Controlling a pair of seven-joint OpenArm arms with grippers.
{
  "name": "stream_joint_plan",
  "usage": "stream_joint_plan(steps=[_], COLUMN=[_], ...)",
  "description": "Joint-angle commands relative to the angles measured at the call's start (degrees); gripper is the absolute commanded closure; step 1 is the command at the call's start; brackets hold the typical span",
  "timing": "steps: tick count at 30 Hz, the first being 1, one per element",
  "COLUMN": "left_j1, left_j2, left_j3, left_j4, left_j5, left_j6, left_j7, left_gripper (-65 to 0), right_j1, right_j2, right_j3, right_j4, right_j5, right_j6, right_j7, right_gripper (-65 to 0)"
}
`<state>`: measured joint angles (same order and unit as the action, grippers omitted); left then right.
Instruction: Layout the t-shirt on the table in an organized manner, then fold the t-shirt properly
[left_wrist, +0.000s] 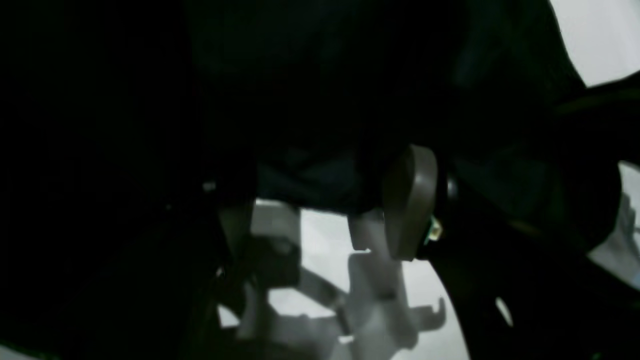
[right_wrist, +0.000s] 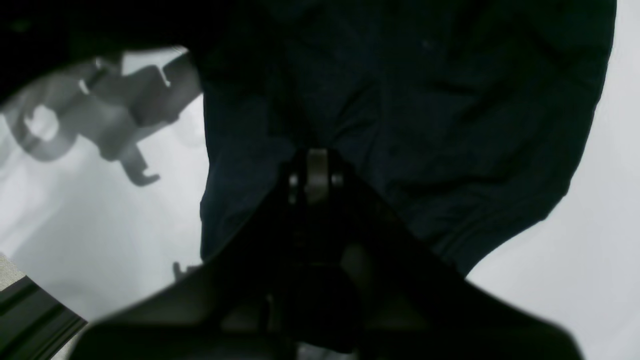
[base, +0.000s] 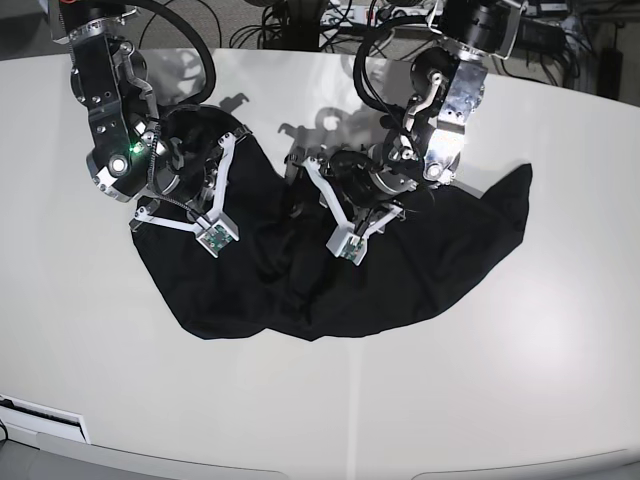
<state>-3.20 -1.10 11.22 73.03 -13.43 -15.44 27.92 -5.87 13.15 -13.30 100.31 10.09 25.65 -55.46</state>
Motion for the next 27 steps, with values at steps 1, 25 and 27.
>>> stream_joint_plan(steps=[1, 25, 27], left_j1=[-1.8, -4.5, -4.1], left_j2=[0.9, 1.5, 1.8], left_j3=[0.0, 0.0, 0.0], left_j4=[0.5, -0.2, -0.2], left_j5=[-0.5, -1.6, -1.6], left_j6=[-0.4, -6.3, -6.2], left_j7=[-1.5, 0.2, 0.2], left_gripper=[-40.3, -30.5, -32.3], right_j1=[0.8, 1.1, 1.8], right_j2=[0.2, 0.2, 0.2], right_j3=[0.2, 0.2, 0.2], right_j4=[0.8, 0.9, 1.2], right_j5=[0.5, 8.9, 12.2], right_j6=[-0.1, 4.7, 4.5], right_j7=[0.9, 0.9, -0.2], right_gripper=[0.0, -1.1, -14.2])
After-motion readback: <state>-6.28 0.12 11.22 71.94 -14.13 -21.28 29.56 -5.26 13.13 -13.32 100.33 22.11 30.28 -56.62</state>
